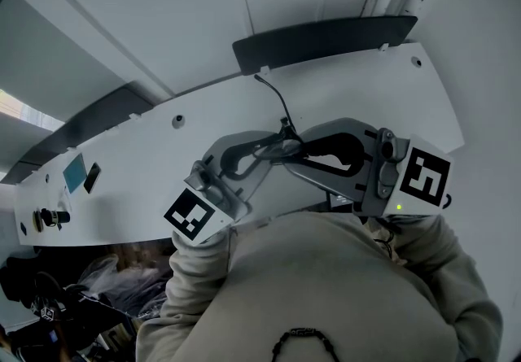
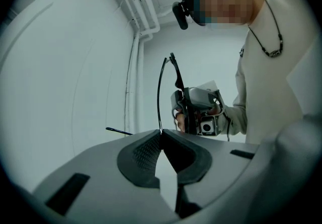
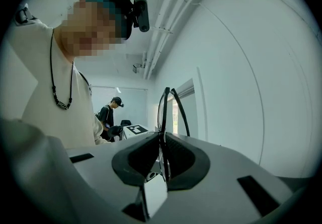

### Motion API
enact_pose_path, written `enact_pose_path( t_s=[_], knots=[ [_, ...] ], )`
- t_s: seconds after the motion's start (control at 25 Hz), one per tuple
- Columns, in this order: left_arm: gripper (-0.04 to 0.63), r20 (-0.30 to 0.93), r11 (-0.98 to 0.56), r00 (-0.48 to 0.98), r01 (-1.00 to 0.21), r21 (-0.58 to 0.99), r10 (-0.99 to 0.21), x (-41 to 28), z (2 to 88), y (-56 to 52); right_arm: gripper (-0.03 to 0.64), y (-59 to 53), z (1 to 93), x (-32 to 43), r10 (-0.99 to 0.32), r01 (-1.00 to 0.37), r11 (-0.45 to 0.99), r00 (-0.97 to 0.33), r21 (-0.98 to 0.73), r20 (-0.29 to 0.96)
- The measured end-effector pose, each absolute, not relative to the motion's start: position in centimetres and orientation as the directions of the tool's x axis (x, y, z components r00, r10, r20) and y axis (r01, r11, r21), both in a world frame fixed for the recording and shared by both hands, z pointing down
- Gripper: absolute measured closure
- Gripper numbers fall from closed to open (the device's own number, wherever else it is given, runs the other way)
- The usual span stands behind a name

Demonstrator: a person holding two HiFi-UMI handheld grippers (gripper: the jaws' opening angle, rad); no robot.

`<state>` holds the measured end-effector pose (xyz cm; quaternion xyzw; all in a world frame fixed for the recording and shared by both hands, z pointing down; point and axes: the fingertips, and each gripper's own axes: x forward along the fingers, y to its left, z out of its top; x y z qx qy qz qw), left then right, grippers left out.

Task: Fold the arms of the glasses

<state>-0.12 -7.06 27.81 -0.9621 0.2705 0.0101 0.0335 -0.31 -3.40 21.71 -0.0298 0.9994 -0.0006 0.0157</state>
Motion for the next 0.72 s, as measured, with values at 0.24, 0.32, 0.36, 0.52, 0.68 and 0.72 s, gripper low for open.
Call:
enact_pose_path(
  t_s=[0.24, 0.32, 0.36, 0.52, 0.68, 0.72],
  knots=[
    [0.58, -0.072, -0.888, 0.889, -0.456, -0.049, -0.453, -0.5, 27.9, -6.2, 0.565, -3.4, 21.6, -0.3, -0.057, -0.056, 0.998, -0.997, -0.009, -0.057],
    [0.577, -0.092, -0.909, 0.909, -0.413, -0.053, -0.407, -0.5, 28.0, -5.8, 0.564, -3.4, 21.6, -0.2, -0.052, -0.052, 0.999, -0.997, -0.017, -0.059],
    [0.574, -0.097, -0.92, 0.919, -0.388, -0.046, -0.382, -0.5, 28.1, -5.6, 0.565, -3.3, 21.6, -0.2, -0.048, -0.047, 0.999, -0.997, -0.023, -0.059],
    [0.565, -0.145, -0.952, 0.943, -0.305, -0.017, -0.299, -0.3, 27.9, -4.6, 0.565, -3.2, 21.5, -0.1, -0.037, -0.035, 0.999, -0.997, -0.039, -0.069],
    [0.561, -0.17, -0.964, 0.951, -0.266, -0.017, -0.259, -0.7, 28.0, -3.9, 0.565, -3.3, 21.6, 0.0, -0.038, -0.035, 0.998, -0.997, -0.046, -0.073],
    [0.561, -0.17, -0.967, 0.954, -0.254, -0.013, -0.248, -0.7, 28.0, -3.7, 0.565, -3.3, 21.7, 0.1, -0.038, -0.034, 0.998, -0.997, -0.051, -0.074]
  ],
)
